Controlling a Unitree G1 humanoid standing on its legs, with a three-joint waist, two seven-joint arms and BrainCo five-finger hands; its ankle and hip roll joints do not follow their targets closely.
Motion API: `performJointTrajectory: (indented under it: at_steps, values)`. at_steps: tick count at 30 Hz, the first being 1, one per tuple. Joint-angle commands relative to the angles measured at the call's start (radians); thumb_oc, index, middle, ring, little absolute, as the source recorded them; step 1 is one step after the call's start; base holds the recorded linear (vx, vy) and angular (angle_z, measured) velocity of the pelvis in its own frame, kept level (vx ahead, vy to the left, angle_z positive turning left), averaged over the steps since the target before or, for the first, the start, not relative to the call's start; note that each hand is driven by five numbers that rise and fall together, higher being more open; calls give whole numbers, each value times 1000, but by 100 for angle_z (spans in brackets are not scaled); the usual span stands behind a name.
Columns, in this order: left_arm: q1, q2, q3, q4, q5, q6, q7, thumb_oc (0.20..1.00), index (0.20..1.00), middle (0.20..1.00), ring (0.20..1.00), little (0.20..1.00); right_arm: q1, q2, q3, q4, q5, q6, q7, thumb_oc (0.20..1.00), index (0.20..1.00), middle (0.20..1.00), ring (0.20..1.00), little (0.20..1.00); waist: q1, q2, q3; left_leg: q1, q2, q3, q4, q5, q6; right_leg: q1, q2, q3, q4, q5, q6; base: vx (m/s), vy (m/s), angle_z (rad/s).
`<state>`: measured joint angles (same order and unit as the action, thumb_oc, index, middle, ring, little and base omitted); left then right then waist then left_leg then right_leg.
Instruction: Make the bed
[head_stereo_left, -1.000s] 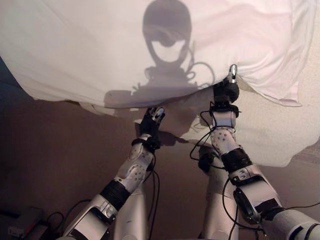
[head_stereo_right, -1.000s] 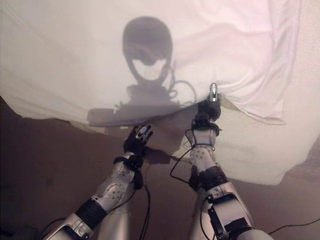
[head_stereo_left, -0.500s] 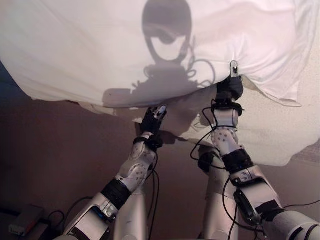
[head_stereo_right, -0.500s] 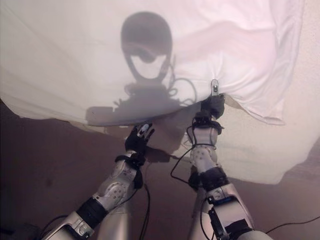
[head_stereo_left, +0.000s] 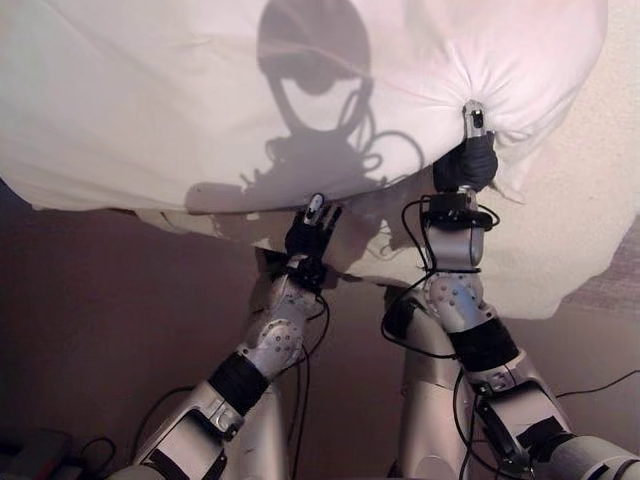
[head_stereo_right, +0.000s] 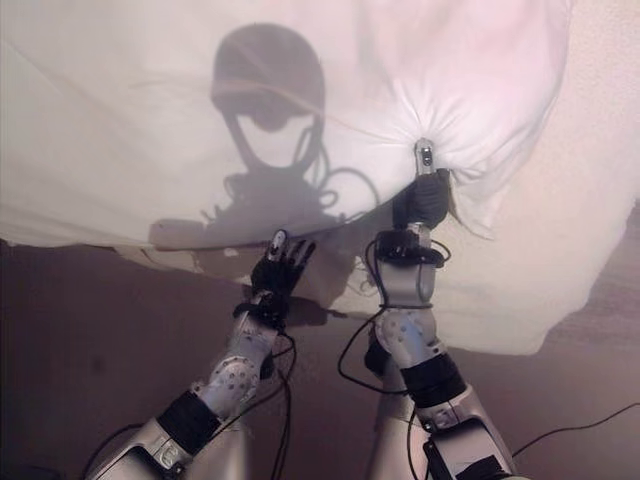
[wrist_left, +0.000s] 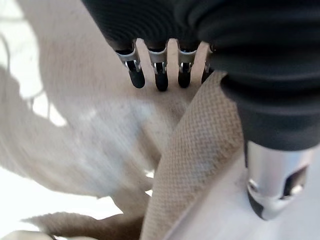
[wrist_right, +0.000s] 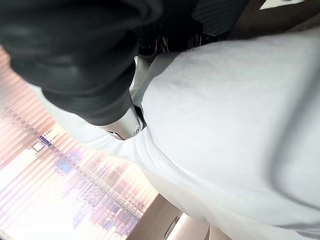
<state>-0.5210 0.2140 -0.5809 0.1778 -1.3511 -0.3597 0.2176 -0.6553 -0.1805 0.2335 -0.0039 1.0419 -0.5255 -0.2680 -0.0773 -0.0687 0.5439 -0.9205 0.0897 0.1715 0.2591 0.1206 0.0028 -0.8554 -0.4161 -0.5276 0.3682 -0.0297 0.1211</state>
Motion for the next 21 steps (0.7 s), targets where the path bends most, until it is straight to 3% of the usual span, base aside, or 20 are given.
performJointTrajectory:
  at_steps: [1, 13, 21]
  values:
    - [-193, -157, -187, -134, -34, 67, -187, 1000, 1000, 1000, 1000, 1000, -67, -21, 8, -144, -27, -54, 82, 200, 200, 200, 200, 200, -10, -36, -24, 33, 55, 10, 134, -168, -75, 2, -51, -33, 15, 137, 96, -10, 11, 3]
    - [-240, -209, -155, -81, -73, 37, -194, 1000, 1000, 1000, 1000, 1000, -81, -9, 31, -123, -3, -52, 114, 200, 200, 200, 200, 200, -21, -41, -24, 40, 57, 17, 125, -164, -72, -2, -43, -28, 13, 140, 98, 0, 0, 0]
    - [-257, -193, -71, -131, -67, -39, -179, 1000, 1000, 1000, 1000, 1000, -59, -19, 14, -126, -1, -58, 112, 200, 200, 200, 200, 200, -15, -41, -24, 37, 57, 13, 122, -164, -72, -3, -41, -32, 11, 140, 97, 0, 0, 0]
